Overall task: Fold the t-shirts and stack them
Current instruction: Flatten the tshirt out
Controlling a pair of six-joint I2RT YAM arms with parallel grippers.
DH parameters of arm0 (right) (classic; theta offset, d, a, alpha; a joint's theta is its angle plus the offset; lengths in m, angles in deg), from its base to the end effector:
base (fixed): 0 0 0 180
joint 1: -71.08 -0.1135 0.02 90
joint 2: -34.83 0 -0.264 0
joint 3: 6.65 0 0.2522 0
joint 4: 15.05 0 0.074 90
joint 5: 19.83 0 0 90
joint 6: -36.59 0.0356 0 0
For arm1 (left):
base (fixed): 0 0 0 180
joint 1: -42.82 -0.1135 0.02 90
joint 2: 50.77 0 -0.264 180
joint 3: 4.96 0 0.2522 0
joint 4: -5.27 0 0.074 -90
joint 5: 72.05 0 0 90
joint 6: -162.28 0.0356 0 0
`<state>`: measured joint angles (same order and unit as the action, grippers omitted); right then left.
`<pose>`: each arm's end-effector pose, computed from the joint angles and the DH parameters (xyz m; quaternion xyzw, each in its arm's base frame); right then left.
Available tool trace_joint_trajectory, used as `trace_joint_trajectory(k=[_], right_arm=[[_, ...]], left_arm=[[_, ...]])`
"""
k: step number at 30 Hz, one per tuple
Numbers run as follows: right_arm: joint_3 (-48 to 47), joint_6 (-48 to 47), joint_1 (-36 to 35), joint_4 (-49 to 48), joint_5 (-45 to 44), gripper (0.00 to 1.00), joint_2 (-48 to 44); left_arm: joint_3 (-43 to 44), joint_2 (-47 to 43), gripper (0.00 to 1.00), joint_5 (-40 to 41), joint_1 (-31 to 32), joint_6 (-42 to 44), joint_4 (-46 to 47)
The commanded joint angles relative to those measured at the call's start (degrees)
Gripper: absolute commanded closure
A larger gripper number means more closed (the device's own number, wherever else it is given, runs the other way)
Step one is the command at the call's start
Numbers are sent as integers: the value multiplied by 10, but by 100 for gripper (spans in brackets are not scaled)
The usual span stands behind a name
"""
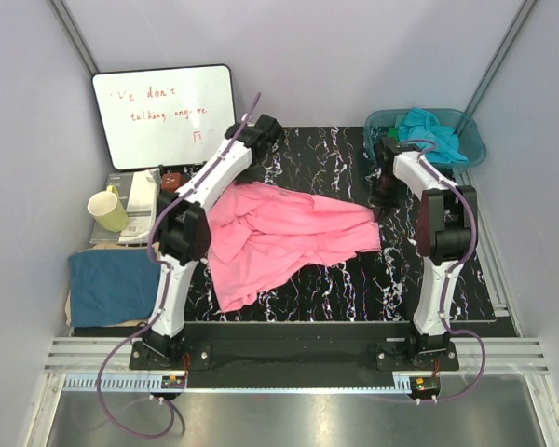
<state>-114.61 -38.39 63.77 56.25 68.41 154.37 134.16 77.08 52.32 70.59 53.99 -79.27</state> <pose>0.4076 0.0512 0.1838 0.0680 0.9956 -0.0030 0.0639 0.4156 -0.1961 0.2722 0.0353 0.9455 0.2146 0.2423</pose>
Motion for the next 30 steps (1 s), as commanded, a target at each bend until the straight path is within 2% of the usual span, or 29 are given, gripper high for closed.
trace_joint_trajectory(k=[1, 3, 5, 9, 11, 12, 14, 15, 16, 19, 20, 21, 22, 23, 24, 26, 30], right_arm=[[-33, 27, 27, 35, -123, 100, -26], [-32, 38, 37, 39, -143, 100, -31], [-27, 45, 48, 42, -155, 100, -42], [-7, 44, 70, 50, -156, 100, -61], [5, 38, 70, 56, -147, 100, -73], [8, 27, 70, 57, -138, 95, -80], [13, 23, 70, 50, -108, 74, -109], [12, 15, 70, 47, -95, 53, -120], [9, 15, 70, 45, -86, 43, -133], [-5, 9, 70, 35, -37, 24, -168], [-10, 7, 70, 32, -26, 23, -173], [-13, 4, 70, 30, -14, 23, -175], [-13, 8, 70, 28, 2, 22, -174], [-13, 9, 70, 21, 16, 23, -167], [-10, 5, 70, 14, 34, 24, -163], [-8, 5, 63, 9, 64, 24, -142], [-16, 6, 34, 0, 65, 21, -112]], left_arm=[[109, 57, 25, -34, -5, 47, 13], [106, 48, 1, -41, -5, 34, 17], [75, 8, 1, -50, -4, 28, 28], [-61, -110, 1, -131, -3, 35, 78], [-101, -140, 1, -154, -1, 33, 86], [-138, -166, 1, -179, 5, 31, 89], [-175, -190, 1, -200, 18, 28, 105], [-212, -212, 1, -220, 37, 27, 111], [-228, -222, 1, -229, 47, 26, 126], [-274, -242, 1, -265, 104, 17, 151], [-282, -243, 5, -280, 118, 14, 158], [-293, -238, 13, -310, 146, 11, 175], [-295, -232, 28, -321, 160, 10, 183], [-292, -222, 96, -328, 173, 9, 187], [-276, -196, 100, -328, 194, 0, 188], [-250, -162, 100, -354, 207, -2, 187], [-151, -70, 100, -383, 226, 3, 187]])
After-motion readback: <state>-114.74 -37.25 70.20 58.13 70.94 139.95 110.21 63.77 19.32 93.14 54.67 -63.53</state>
